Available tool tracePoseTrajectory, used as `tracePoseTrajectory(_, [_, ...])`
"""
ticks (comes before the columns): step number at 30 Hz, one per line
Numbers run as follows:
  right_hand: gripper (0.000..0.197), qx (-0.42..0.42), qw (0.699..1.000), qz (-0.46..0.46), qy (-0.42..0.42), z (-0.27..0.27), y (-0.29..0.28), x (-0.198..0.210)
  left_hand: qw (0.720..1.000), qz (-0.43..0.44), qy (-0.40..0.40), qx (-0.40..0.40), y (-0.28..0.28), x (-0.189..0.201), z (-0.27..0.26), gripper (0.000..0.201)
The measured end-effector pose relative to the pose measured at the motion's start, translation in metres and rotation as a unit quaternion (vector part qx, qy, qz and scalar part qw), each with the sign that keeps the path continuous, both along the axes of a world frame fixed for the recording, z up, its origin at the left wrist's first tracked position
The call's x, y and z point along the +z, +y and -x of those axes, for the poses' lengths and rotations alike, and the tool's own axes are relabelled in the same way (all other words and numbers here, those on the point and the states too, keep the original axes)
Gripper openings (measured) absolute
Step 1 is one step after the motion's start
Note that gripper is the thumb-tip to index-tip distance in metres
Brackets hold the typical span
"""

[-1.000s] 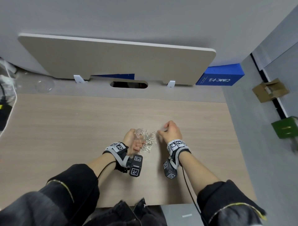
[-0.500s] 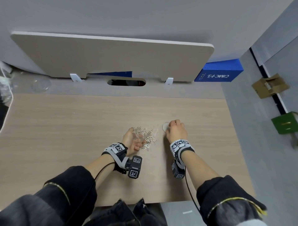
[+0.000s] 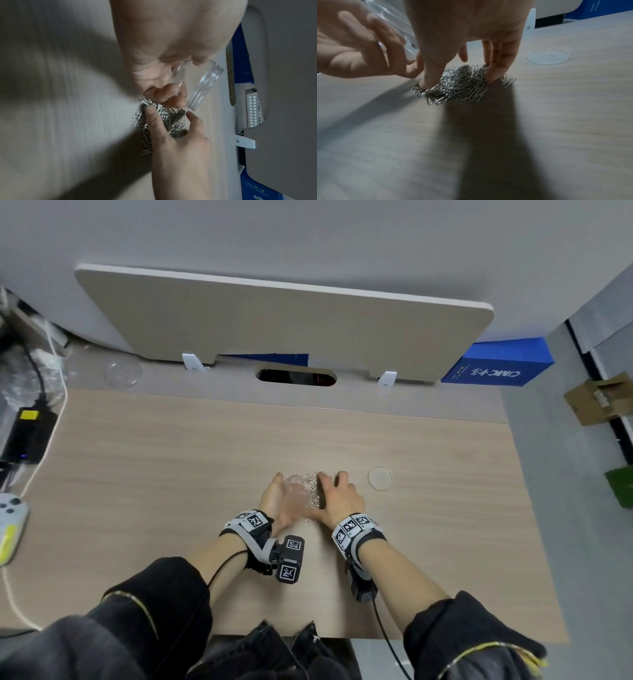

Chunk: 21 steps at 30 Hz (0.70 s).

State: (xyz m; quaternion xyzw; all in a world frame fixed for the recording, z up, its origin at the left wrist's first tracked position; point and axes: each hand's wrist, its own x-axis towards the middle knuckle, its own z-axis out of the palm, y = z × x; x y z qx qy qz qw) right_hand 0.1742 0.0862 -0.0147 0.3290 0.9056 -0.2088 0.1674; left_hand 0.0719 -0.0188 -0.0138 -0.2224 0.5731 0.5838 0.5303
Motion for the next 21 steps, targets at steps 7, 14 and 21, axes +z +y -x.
tracePoseTrajectory(7, [0.073,0.086,0.996,-0.002,0.02,0.013,0.002,-0.009,1.0,-0.007,-0.021,0.014,-0.017,-0.007,0.006,0.054])
tracePoseTrajectory(14, [0.025,0.064,0.996,0.009,0.059,0.019,0.002,-0.012,0.999,-0.014,-0.027,0.012,-0.028,-0.01,0.009,0.054])
tracePoseTrajectory(21, [0.012,-0.059,0.99,0.085,0.099,0.022,0.017,-0.001,0.997,-0.067,-0.026,0.007,-0.034,-0.004,0.015,0.038])
